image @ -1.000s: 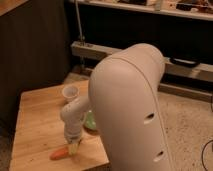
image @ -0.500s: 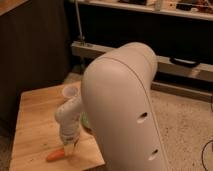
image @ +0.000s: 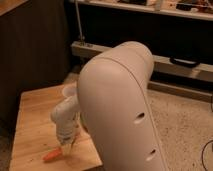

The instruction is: Drag the pepper across the table

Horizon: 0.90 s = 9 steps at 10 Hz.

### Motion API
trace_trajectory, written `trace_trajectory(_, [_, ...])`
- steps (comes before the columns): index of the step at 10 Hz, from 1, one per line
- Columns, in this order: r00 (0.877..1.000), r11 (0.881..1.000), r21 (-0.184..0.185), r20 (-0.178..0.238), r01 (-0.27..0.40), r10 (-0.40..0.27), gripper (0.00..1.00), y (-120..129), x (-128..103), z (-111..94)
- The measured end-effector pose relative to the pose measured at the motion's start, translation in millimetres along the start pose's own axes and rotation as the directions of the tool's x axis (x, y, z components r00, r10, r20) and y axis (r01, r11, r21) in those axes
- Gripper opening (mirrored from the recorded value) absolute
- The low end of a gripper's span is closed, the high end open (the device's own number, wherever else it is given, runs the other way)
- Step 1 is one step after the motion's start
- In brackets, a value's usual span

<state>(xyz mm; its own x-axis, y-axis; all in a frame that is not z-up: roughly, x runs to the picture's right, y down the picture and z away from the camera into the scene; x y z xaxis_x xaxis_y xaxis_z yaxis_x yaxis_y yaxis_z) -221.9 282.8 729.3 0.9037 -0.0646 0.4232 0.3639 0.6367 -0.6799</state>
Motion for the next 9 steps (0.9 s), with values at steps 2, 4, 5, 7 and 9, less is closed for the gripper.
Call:
trace_trajectory(2, [1.000,1.000,-0.006,-0.018,0.014,-0.014,0.15,-2,-7,2])
trace_trajectory(4, [0.999,1.000,-0.014,-0.047,0.022,-0.023,0.15,-4,-13,6])
trace_trajectory(5, [0.998,1.000,-0.018,-0.054,0.026,-0.027,0.15,-5,-15,9])
trace_trajectory(7, [0.997,0.999,-0.025,-0.064,0.030,-0.032,0.15,-7,-19,11])
trace_trajectory(9, [0.997,0.999,-0.029,-0.067,0.035,-0.037,0.15,-10,-23,14])
